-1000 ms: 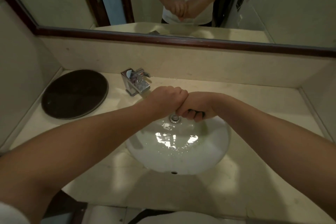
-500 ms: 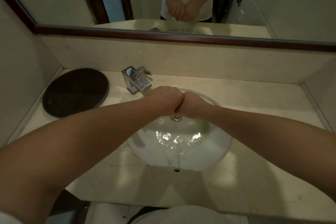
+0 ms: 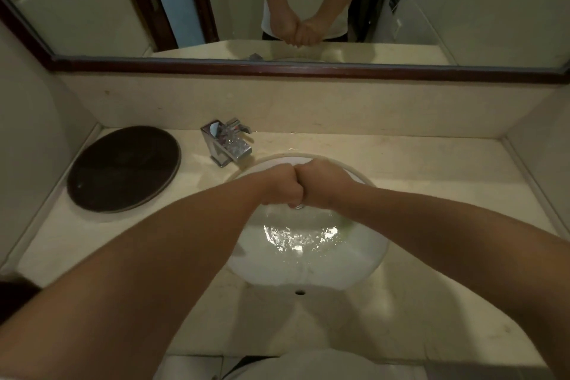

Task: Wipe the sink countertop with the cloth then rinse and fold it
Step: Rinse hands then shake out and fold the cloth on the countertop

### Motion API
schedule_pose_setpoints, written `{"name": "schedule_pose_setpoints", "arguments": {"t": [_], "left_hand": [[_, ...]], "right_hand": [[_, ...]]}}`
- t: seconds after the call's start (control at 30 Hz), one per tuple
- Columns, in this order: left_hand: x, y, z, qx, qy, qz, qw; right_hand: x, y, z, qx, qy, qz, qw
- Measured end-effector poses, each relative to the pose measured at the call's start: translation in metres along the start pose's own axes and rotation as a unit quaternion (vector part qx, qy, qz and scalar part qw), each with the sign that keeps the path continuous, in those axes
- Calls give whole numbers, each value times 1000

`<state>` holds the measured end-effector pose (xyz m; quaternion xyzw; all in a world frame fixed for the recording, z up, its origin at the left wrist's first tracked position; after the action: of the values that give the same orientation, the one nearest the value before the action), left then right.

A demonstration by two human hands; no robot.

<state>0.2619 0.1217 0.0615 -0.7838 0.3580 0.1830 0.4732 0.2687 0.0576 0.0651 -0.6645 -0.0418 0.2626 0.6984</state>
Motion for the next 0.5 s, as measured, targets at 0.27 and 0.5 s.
{"name": "schedule_pose_setpoints", "arguments": {"t": [0.27,0.5], "left_hand": [[1,18,22,-222,-32,53,973],[-3,54,34,-328,-92,85,936]], "right_hand": [[4,-12,14,-100,-91,-32,990],[-4,3,25,-151,-156,-11,976]]}}
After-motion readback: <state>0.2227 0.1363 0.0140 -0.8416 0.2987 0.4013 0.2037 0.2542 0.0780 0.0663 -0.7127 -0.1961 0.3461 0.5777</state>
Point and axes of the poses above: each hand's wrist, its own x-axis towards the middle knuckle, its own y-axis out of the palm, z = x × y, the point moved 8 cm from there along x, towards the middle knuckle, and after that the axes turned 8 degrees about z, right-handed, at the moved point
